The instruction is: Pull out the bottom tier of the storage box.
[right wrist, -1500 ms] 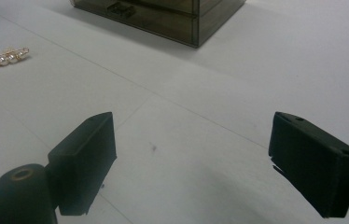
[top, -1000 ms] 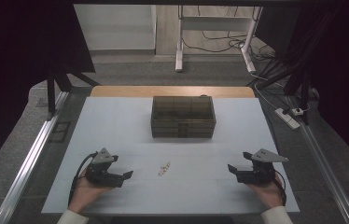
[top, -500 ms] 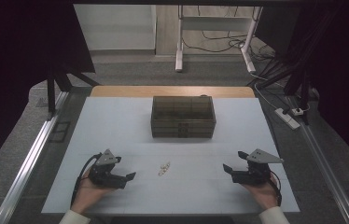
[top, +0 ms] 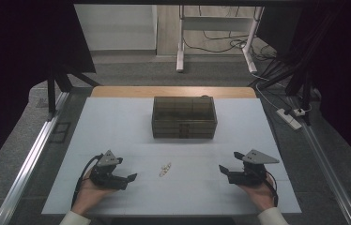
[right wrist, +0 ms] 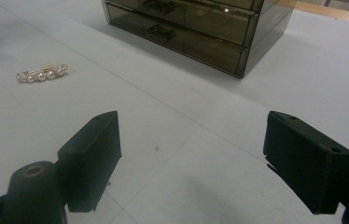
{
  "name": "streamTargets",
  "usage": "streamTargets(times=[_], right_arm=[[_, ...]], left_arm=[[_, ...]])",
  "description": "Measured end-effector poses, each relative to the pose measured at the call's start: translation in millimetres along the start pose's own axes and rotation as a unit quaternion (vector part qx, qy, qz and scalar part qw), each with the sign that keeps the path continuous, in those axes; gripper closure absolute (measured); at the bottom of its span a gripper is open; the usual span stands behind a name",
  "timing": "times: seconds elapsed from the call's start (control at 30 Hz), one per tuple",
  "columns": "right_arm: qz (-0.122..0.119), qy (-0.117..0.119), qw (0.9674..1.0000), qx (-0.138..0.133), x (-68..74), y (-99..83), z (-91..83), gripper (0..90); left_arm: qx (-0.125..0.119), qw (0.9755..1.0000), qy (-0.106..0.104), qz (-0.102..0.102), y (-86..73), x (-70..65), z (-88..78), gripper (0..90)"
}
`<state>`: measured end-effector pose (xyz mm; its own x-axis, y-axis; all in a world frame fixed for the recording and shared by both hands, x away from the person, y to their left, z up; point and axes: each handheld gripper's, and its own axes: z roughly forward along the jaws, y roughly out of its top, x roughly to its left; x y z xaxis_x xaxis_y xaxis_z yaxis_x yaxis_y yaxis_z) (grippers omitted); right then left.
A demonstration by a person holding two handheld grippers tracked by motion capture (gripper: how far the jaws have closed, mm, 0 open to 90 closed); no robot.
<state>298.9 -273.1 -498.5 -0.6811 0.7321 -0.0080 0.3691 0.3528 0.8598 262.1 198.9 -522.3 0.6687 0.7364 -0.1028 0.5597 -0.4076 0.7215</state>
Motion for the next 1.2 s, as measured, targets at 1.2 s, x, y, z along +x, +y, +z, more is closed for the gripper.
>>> streamTargets(times=[1.2], right_arm=[[-0.018,0.016,0.9997,-0.003,25.9,7.1,19.6,21.3]], left_arm=[[0.008,1.0,0.001,0.004,1.1,-4.2,3.8,14.7]])
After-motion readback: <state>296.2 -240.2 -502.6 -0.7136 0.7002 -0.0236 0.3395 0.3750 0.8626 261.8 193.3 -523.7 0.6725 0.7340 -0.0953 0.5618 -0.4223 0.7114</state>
